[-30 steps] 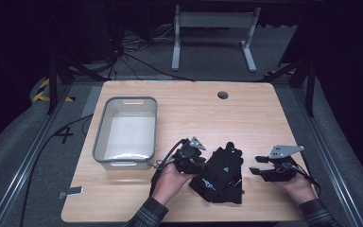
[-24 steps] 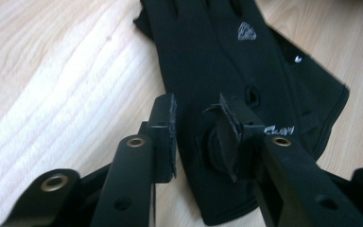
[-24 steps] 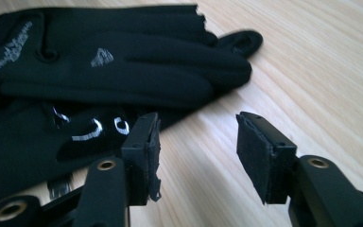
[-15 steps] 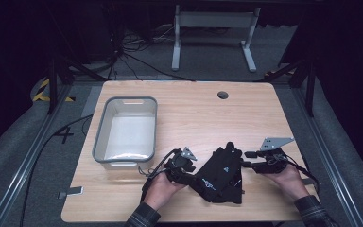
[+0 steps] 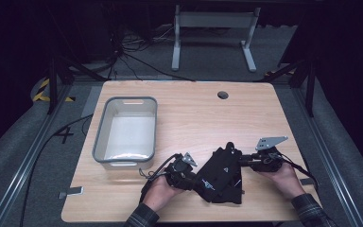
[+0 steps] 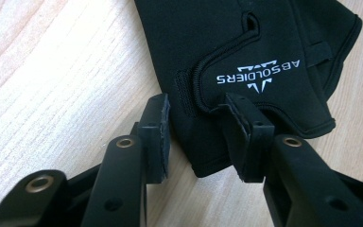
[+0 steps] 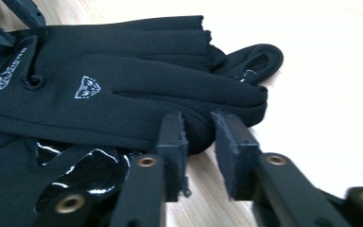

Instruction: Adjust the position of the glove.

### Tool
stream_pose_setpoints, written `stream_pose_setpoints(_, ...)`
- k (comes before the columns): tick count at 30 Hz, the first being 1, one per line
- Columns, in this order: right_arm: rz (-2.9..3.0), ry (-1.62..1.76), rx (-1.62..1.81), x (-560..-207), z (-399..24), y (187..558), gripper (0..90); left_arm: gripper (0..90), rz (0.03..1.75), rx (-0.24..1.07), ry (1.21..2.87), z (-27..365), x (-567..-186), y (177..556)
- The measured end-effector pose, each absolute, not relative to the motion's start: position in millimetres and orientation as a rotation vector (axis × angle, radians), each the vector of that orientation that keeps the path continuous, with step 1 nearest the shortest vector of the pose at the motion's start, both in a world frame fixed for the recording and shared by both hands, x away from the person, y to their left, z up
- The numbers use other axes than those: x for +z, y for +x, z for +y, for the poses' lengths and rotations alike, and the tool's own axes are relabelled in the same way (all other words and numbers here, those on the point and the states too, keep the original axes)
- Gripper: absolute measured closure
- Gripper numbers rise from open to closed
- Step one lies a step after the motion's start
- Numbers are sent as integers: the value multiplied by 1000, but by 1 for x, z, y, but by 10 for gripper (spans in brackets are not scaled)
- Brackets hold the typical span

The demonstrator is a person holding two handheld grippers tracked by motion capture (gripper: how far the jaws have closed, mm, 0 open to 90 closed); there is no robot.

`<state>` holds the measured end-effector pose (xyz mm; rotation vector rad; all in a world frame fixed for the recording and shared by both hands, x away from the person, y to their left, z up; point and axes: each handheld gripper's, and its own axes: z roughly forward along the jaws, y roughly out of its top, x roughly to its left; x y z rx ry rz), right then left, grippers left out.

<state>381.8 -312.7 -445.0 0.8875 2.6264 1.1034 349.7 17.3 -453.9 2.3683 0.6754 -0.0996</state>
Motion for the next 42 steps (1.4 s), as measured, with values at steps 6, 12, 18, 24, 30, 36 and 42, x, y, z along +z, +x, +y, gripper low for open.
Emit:
stream_pose_setpoints(6,2631,905,1112,-447,-313,386,671,581,654,-76,2376,17,-454,349)
stream_pose_setpoints(12,2631,886,1107,-448,-312,385,816,725,638,-58,2397,15,-454,348)
stream_pose_setpoints(18,2629,880,1112,-446,-312,384,847,866,632,-97,2388,15,-453,349)
stream_pose_setpoints(24,2605,869,1146,-438,-315,382,851,877,622,-123,2344,20,-442,348)
stream_pose_setpoints(30,2566,857,1204,-424,-319,382,856,877,594,-149,2287,22,-431,344)
stream_pose_setpoints(36,2531,843,1222,-410,-319,387,858,878,554,-178,2242,21,-421,340)
stream_pose_setpoints(42,2496,815,1239,-397,-315,393,858,878,533,-210,2199,21,-416,339)
